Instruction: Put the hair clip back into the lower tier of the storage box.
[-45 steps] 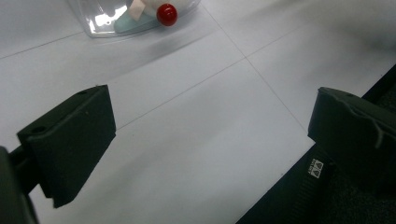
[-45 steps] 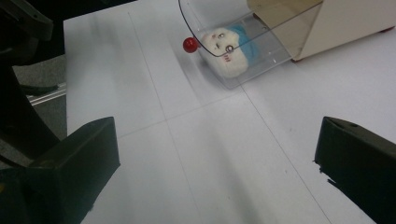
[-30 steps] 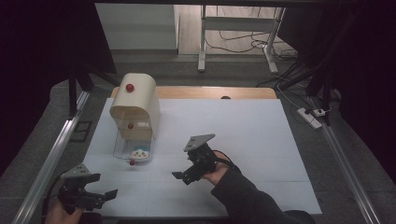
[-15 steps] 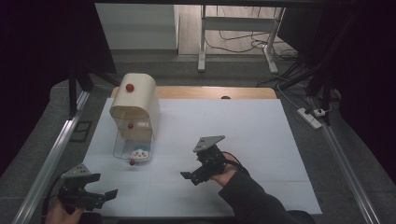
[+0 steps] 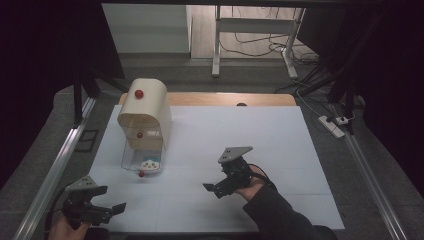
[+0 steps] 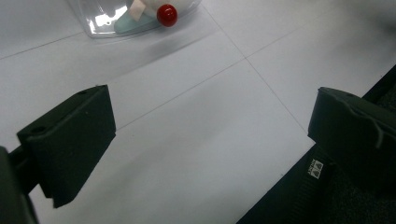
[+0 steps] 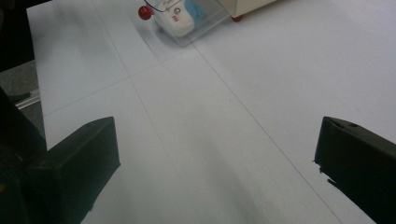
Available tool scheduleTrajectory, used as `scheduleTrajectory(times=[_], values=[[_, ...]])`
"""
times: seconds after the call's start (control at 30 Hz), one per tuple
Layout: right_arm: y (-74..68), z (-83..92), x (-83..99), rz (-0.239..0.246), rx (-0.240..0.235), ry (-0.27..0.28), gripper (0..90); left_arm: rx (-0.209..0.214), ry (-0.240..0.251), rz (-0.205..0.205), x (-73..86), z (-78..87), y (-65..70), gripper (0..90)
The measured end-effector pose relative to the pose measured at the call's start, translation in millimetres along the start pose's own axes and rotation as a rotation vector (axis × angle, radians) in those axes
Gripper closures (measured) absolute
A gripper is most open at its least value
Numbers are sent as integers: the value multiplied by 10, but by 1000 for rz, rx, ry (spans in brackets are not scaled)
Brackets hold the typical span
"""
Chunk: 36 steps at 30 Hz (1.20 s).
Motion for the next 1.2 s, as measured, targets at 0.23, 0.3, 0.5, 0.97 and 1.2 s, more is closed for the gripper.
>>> scheduleTrajectory(times=[0.23,0.3,0.5,0.97,1.2], values=[[68,61,86,-19,15,-8,0,0,0,-1,-1,0,1,9],[84,80,107,-24,18,-8,0,0,0,-1,-1,0,2,9],[139,146,191,-39,32,-16,0,0,0,-1,-1,0,2,9],[336,323,405,-89,89,-28,0,0,1,-1,-2,0,2,8],[408,413,515,-101,121,-36,0,0,2,-2,-3,0,3,8]])
Point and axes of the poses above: each handheld gripper's, and its own axes: z roughly backward along the jaws, x roughly out of its underside, y roughly to its right, the point moved 6 cm from there along -z, roughly forward along the jaws, and after that the axes turned 15 degrees about x, right-handed, at the moved point
